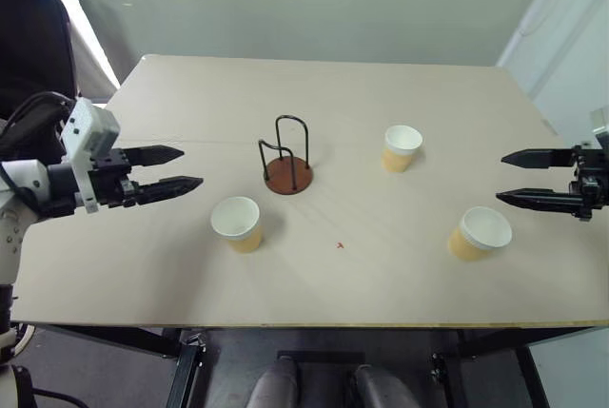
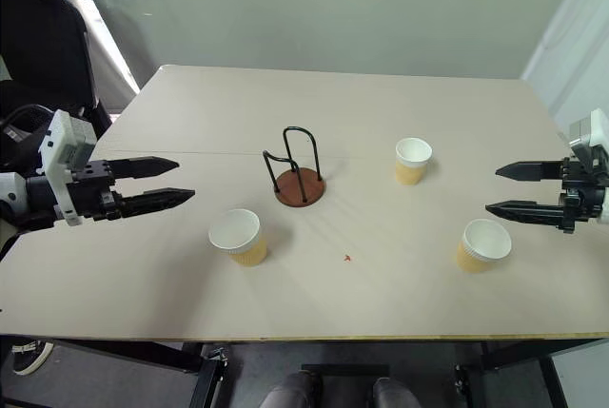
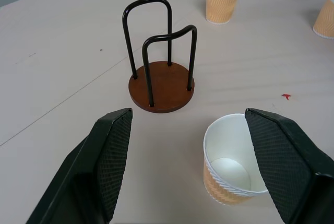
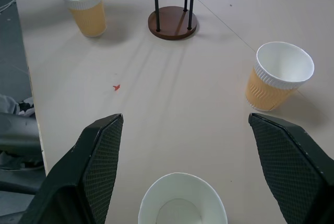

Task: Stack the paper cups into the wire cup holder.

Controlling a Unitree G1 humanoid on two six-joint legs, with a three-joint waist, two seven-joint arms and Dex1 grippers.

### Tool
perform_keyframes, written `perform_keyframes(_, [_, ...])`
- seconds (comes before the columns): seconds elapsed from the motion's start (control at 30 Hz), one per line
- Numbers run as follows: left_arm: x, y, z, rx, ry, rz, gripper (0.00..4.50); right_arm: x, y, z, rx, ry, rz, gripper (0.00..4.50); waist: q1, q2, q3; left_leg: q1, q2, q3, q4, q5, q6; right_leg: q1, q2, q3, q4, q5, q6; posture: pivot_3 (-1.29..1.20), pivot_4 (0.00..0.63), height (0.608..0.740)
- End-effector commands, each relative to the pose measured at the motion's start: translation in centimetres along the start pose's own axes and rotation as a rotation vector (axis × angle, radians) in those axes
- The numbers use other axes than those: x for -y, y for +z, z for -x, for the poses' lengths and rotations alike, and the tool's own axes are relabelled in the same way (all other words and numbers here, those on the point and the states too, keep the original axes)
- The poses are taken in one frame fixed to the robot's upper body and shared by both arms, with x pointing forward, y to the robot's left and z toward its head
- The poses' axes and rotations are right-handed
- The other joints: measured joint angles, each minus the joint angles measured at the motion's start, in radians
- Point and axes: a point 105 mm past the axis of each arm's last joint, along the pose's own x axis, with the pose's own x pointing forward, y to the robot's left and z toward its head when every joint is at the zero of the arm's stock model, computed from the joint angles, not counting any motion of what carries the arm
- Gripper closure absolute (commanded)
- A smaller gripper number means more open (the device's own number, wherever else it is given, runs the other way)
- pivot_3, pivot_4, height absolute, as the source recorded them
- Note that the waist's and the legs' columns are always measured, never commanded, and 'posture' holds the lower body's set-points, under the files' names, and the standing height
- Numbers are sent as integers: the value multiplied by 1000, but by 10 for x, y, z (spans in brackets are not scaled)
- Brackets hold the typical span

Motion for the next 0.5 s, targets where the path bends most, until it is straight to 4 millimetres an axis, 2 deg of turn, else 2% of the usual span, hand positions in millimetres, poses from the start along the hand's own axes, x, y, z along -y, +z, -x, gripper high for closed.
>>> perform_keyframes(0.03, [-6, 15, 1, 36, 46, -69, 824, 1, 12, 5, 12, -12, 48, 637, 0, 0, 0, 0, 0, 0, 0, 0, 0, 0, 0, 0, 0, 0, 0, 0, 150, 740])
perform_keyframes(0.17, [-8, 22, -3, 37, 66, -91, 824, -1, 12, 9, 8, -16, 50, 637, 1, 0, 0, 0, 0, 0, 1, 0, 0, 0, 0, 0, 0, 0, 0, 0, 150, 740])
perform_keyframes(0.3, [-22, 17, -12, -37, 151, -123, 824, -1, 12, 13, 1, -34, 50, 637, 2, 0, 0, 0, 0, 0, 1, 0, 0, 1, 0, 0, 0, 0, 0, 0, 150, 740])
perform_keyframes(0.37, [-27, 20, -26, -49, 184, -131, 824, -1, 12, 14, 1, -37, 48, 637, 3, 0, 0, 0, 0, 0, 1, 0, 0, 1, 0, 0, 0, 0, 0, 0, 150, 740])
perform_keyframes(0.5, [-38, 24, -70, -91, 302, -123, 824, -2, 9, 14, 3, -48, 39, 637, 16, 0, 0, 0, 0, 0, 3, 1, 1, 3, 0, 0, 0, 1, 2, 0, 150, 740])
